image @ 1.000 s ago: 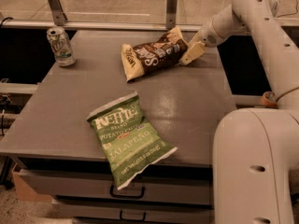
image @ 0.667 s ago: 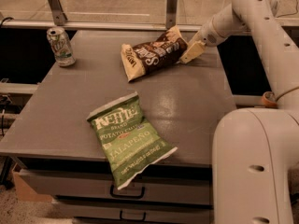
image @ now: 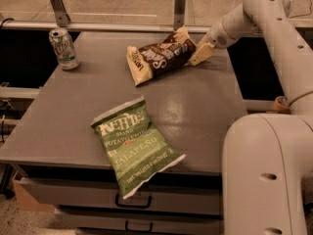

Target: Move brown chip bag near green jalapeno chip bag

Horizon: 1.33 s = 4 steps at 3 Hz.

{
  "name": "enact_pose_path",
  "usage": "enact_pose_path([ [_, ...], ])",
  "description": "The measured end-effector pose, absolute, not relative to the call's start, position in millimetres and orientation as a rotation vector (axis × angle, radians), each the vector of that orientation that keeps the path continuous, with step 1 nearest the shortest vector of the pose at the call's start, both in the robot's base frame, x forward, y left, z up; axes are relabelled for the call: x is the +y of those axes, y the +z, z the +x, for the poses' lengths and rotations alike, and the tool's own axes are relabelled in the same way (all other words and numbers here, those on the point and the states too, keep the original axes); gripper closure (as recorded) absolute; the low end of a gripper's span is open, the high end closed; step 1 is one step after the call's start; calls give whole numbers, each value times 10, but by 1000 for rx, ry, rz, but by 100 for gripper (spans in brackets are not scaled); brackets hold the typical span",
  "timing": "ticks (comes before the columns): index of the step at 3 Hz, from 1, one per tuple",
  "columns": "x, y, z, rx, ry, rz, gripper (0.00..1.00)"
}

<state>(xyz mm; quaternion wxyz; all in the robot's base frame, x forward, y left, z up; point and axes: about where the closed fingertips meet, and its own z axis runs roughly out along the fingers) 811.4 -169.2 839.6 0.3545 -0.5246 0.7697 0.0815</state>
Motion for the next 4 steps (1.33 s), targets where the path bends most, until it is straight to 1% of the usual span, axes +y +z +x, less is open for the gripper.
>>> enact_pose_path([
  [3, -1691, 8406, 8112, 1990, 212, -1356, 12],
  [4, -1691, 8407, 8112, 1990, 212, -1356, 0],
])
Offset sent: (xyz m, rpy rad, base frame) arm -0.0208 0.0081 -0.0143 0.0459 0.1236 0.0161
